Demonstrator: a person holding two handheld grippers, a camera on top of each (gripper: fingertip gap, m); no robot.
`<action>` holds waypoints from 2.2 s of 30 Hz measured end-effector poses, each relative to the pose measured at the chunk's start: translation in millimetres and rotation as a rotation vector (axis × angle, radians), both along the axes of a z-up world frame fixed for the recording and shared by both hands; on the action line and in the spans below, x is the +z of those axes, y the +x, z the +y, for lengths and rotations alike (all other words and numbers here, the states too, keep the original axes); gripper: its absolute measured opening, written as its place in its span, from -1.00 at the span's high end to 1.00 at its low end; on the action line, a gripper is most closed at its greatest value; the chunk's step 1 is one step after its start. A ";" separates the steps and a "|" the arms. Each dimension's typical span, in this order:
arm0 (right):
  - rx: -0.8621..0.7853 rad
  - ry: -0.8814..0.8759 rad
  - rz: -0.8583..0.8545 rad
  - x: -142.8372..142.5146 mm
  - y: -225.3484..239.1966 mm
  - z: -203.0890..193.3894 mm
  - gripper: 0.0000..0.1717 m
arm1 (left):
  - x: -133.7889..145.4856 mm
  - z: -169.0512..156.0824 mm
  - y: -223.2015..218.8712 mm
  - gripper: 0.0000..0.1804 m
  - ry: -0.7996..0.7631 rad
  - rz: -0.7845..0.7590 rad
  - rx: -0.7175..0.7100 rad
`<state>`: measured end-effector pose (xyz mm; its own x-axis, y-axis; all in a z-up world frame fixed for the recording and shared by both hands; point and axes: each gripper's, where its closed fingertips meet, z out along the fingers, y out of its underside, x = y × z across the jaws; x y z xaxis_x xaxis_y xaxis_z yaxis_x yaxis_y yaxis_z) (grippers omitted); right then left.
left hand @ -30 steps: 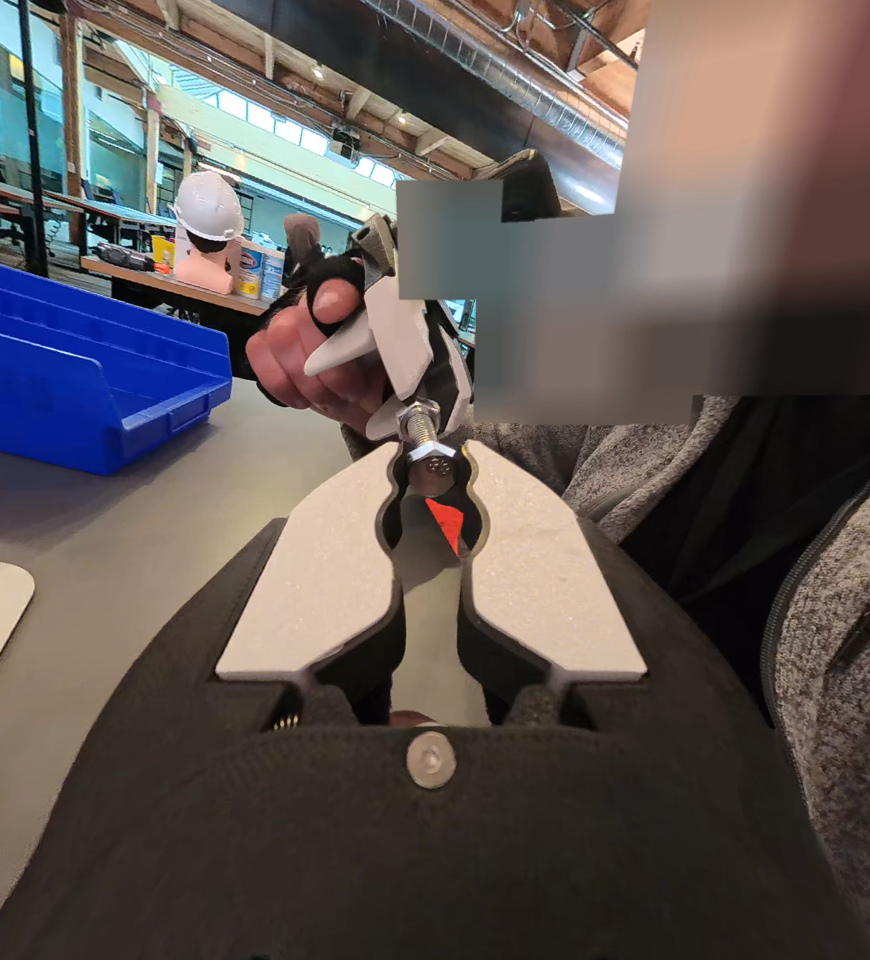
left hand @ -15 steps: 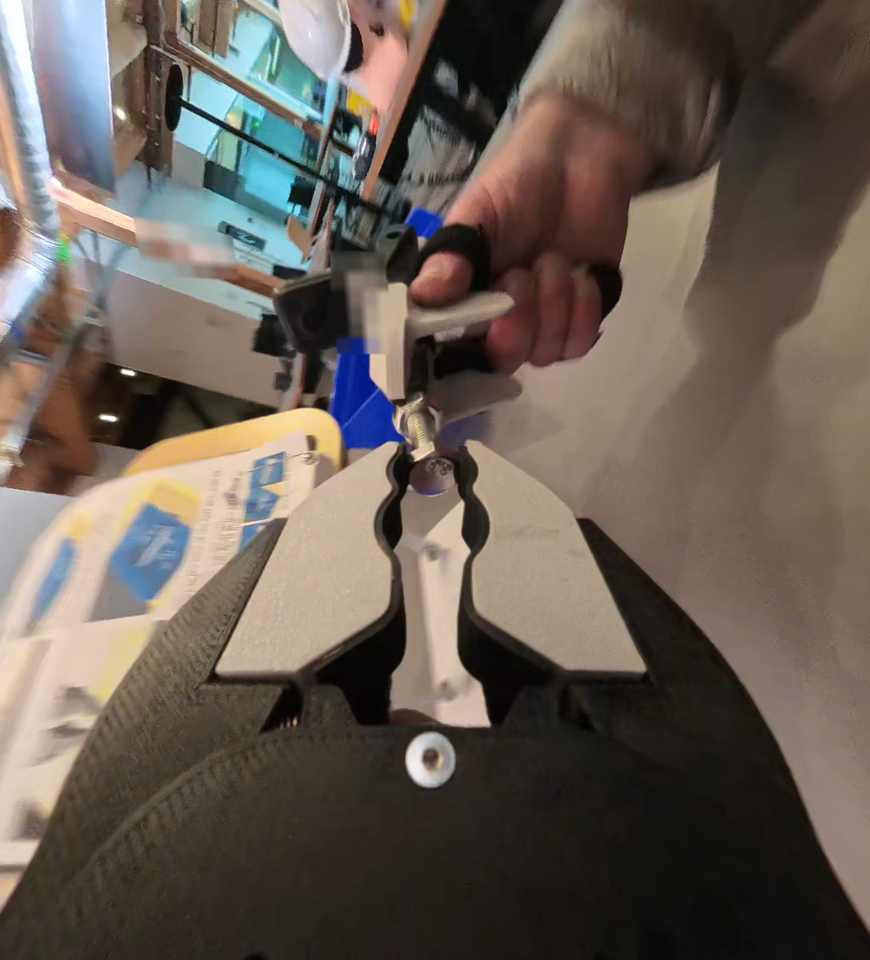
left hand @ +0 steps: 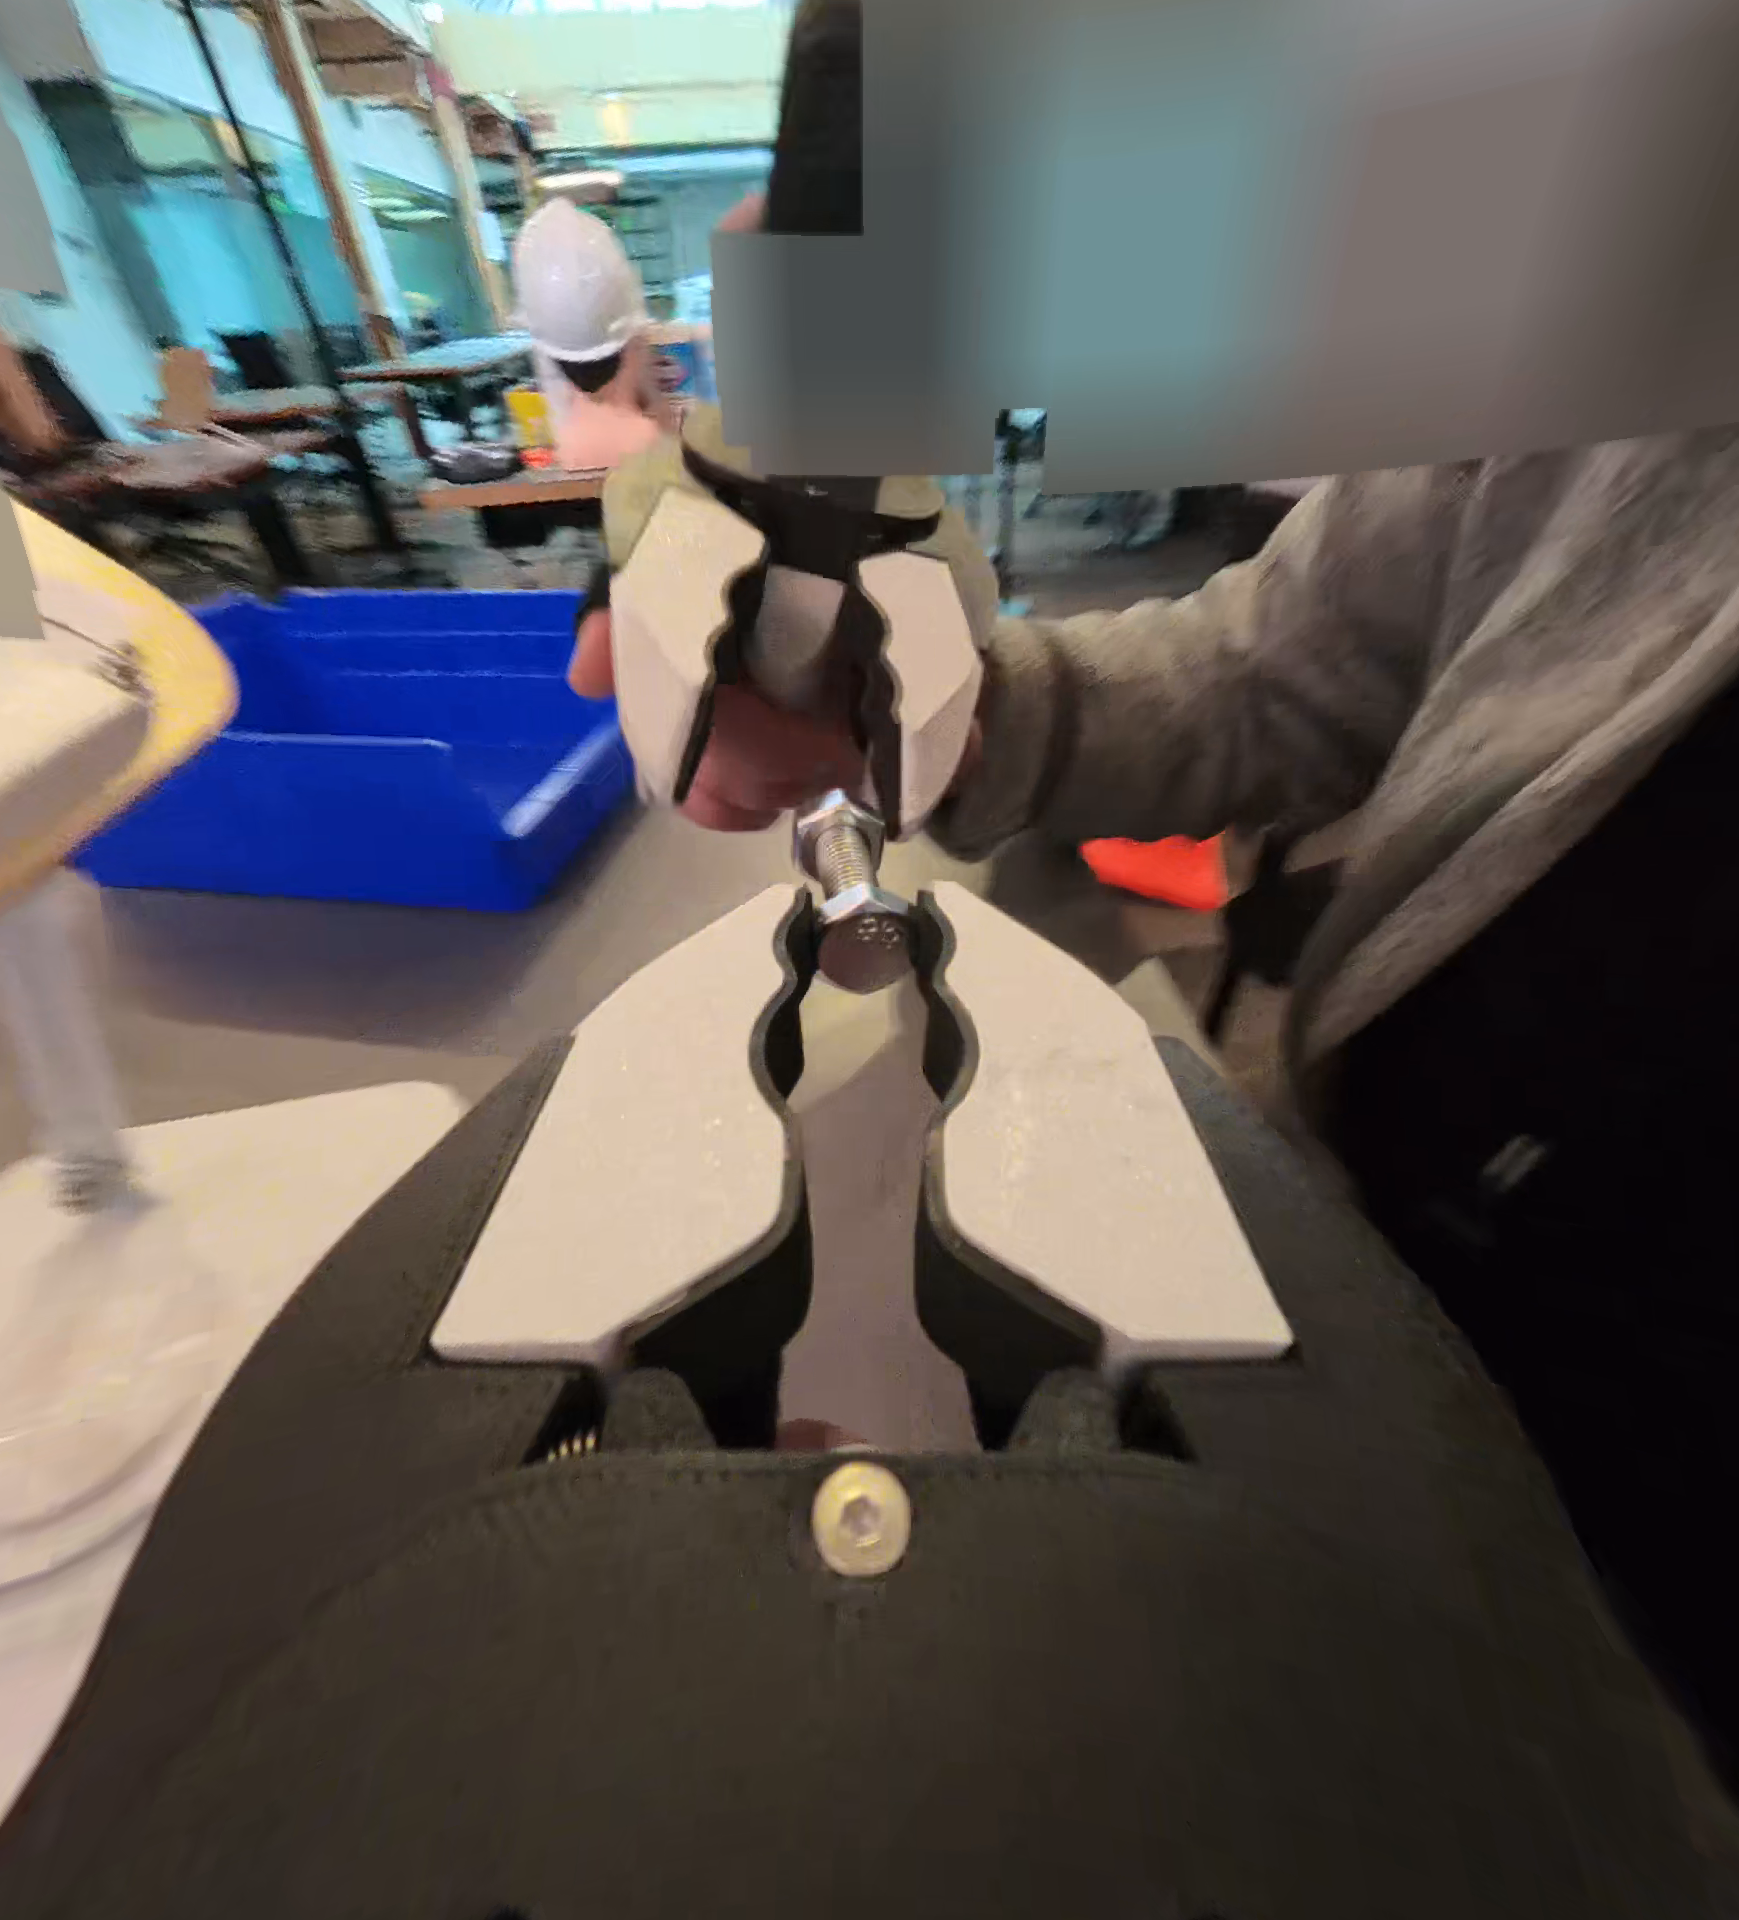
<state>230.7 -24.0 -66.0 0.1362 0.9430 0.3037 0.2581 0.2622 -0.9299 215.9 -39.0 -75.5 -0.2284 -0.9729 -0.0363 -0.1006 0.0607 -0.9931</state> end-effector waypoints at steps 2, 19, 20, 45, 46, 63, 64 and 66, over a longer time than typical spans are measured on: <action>-0.029 0.154 -0.090 -1.5 0.3 -0.1 0.57 | 1.2 -1.4 2.2 0.80 -0.150 -0.044 -0.050; 0.092 -0.052 -0.107 -14.7 -7.2 -16.1 0.79 | -13.7 -7.5 4.9 0.80 -0.135 -0.023 -0.119; 0.120 -0.160 -0.068 -14.1 -6.9 -17.2 0.79 | -15.2 -8.3 5.3 0.80 -0.055 -0.005 -0.099; 0.093 -0.930 0.332 -32.7 1.9 4.2 0.79 | -40.2 25.5 10.6 0.80 1.092 0.270 0.310; 0.084 -0.881 0.308 -32.4 1.4 3.9 0.65 | -38.9 26.2 10.6 0.80 1.029 0.263 0.307; 0.063 0.236 -0.256 -21.8 -1.1 -11.8 0.72 | -20.9 -5.8 5.4 0.80 -0.224 0.049 -0.200; 0.074 0.242 -0.263 -22.3 -2.0 -13.2 0.75 | -20.8 -5.5 6.1 0.80 -0.236 0.043 -0.201; 0.084 0.249 -0.251 -20.8 -3.8 -15.4 0.78 | -22.3 -7.7 7.0 0.80 -0.250 0.053 -0.216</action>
<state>226.9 -39.3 -86.8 -0.0465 0.8405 0.5398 0.4380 0.5028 -0.7452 223.0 -46.7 -97.9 -0.4255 -0.8791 0.2146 -0.1637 -0.1584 -0.9737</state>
